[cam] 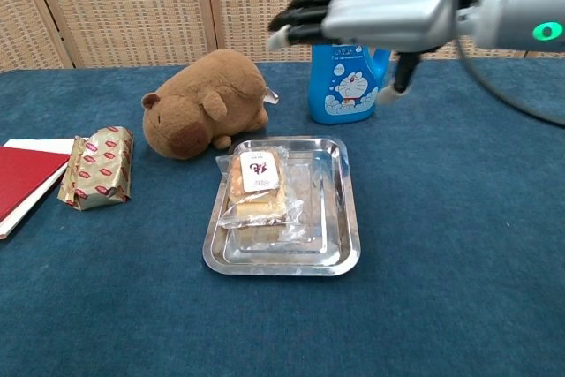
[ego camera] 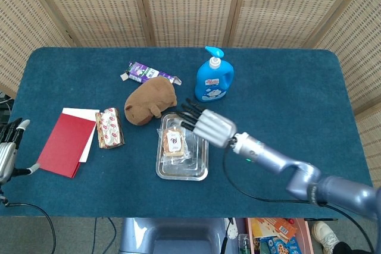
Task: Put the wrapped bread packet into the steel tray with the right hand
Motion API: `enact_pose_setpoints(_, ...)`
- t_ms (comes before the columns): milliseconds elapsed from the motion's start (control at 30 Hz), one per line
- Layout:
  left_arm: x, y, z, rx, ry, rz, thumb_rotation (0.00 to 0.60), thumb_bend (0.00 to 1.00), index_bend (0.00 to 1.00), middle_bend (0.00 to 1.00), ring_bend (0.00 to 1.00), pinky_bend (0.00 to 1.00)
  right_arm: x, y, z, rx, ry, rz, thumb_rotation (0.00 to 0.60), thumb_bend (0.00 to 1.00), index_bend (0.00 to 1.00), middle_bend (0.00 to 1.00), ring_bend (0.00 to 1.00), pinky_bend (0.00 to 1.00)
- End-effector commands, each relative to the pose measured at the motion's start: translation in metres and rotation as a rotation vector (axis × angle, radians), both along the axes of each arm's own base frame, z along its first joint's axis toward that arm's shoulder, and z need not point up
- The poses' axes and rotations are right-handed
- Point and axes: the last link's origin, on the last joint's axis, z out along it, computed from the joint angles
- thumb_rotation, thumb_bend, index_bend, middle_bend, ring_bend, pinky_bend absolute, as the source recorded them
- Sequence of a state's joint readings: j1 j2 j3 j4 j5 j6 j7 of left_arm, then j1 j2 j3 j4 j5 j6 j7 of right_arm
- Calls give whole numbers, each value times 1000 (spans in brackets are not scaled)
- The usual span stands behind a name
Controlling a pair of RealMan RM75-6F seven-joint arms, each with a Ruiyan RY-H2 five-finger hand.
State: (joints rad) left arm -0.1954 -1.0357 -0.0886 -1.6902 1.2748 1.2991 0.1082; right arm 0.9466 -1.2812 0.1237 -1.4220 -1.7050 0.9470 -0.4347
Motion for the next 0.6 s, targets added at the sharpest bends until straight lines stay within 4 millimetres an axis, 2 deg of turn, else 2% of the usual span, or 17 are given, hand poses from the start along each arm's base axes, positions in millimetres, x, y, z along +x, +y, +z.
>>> enact_pose_setpoints(33, 2, -4, -1, -2, -6, -13, 600, 0, 0, 0, 0, 0, -79, 21, 45, -43, -143, -211, 600, 0, 0, 0, 0, 0)
enact_pose_setpoints(167, 7, -11, -2, 5, -14, -38, 600, 0, 0, 0, 0, 0, -138, 43, 66, -70, -289, -361, 600, 0, 0, 0, 0, 0)
enact_pose_setpoints(300, 10, -16, -3, 22, -12, -54, 600, 0, 0, 0, 0, 0, -175, 74, 73, -73, -445, -498, 600, 0, 0, 0, 0, 0)
enact_pose_setpoints(367, 12, -18, -3, 30, -17, -70, 600, 0, 0, 0, 0, 0, -194, 97, 75, -104, -516, -580, 600, 0, 0, 0, 0, 0)
enact_pose_setpoints(500, 13, -23, -5, 25, -16, -88, 600, 0, 0, 0, 0, 0, -211, 129, 74, -146, -565, -694, 600, 0, 0, 0, 0, 0)
enact_pose_setpoints(600, 14, -25, -7, 18, -12, -96, 600, 0, 0, 0, 0, 0, -217, 146, 74, -182, -584, -757, 600, 0, 0, 0, 0, 0)
